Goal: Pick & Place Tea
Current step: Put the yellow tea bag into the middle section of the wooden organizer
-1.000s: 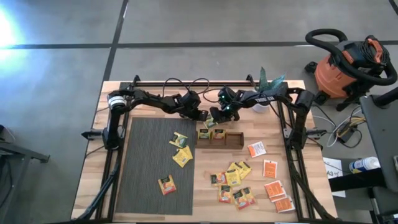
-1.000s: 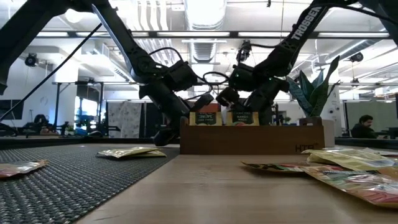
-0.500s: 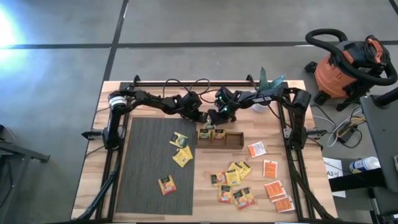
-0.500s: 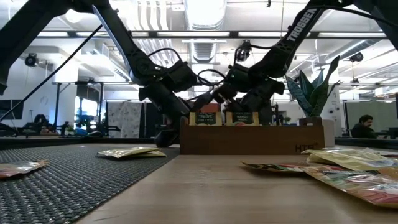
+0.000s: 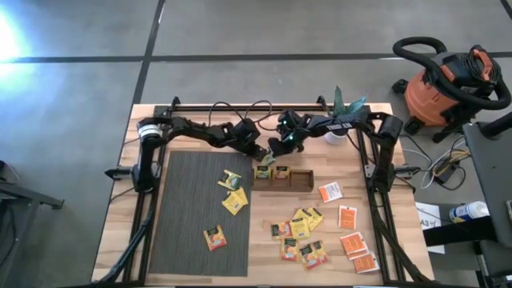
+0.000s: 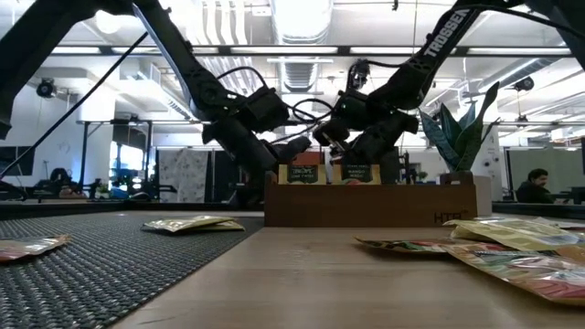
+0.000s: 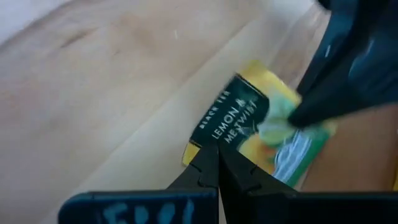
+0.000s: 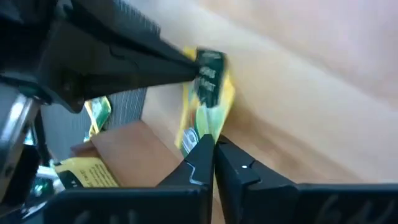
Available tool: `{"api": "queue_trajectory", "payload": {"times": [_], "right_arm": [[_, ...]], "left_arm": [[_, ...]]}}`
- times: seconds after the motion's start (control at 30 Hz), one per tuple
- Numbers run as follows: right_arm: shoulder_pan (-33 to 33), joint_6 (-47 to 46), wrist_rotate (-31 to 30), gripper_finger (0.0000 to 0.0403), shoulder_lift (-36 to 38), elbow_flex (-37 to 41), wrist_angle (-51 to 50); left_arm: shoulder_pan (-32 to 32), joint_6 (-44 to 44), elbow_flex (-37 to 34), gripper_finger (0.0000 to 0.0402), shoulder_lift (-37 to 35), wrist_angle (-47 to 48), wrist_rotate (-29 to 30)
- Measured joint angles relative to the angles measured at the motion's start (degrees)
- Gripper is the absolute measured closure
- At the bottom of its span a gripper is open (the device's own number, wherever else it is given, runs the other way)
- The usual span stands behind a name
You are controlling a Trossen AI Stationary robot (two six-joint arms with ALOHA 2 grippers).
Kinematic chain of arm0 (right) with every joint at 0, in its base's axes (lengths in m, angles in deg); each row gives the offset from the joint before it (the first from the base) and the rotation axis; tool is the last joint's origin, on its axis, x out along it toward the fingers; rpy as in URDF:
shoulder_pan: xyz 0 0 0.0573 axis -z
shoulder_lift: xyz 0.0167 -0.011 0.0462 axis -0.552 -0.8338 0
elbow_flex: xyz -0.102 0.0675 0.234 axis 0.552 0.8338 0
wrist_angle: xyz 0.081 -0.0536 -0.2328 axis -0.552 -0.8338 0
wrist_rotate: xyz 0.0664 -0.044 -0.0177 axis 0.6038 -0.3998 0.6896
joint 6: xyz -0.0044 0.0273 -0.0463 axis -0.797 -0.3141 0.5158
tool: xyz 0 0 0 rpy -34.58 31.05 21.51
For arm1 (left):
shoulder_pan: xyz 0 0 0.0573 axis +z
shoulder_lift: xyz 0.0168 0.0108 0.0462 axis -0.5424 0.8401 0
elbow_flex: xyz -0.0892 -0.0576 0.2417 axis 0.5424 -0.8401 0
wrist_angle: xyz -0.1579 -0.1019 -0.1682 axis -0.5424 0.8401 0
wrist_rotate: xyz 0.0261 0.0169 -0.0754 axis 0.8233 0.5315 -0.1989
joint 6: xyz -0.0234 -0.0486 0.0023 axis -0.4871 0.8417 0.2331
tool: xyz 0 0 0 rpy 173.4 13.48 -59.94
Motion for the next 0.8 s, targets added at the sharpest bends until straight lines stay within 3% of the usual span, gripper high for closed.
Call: {"api": "queue_trajectory", "payload": {"times": [0.23, 0.4, 0.57, 0.67, 0.8], "right_arm": [[2.3, 2.9, -2.0, 0.0394, 5.3, 0.1, -2.2], [2.6, 4.4, -3.4, 0.0394, 10.1, 0.1, -2.7], [-1.5, 7.5, -7.4, 0.0394, 15.8, 0.2, -1.7], [-5.3, 7.9, -10.2, 0.0394, 18.7, 1.3, 1.8], [-10.5, 4.5, -15.2, 0.0394, 20.0, 4.2, 7.6]], "left_arm": [[0.1, -4.3, -1.1, 0.0401, -7.9, 8.1, 9.5], [0.3, -5.5, -5.2, 0.0401, -16.4, 8.4, 15.7], [1.0, -5.1, -12.1, 0.0401, -26.7, 8.2, 19.2], [1.5, -5.0, -18.0, 0.0401, -33.2, 3.1, 18.9], [2.9, -1.8, -27.3, 0.0401, -40.3, -8.2, 11.4]]}}
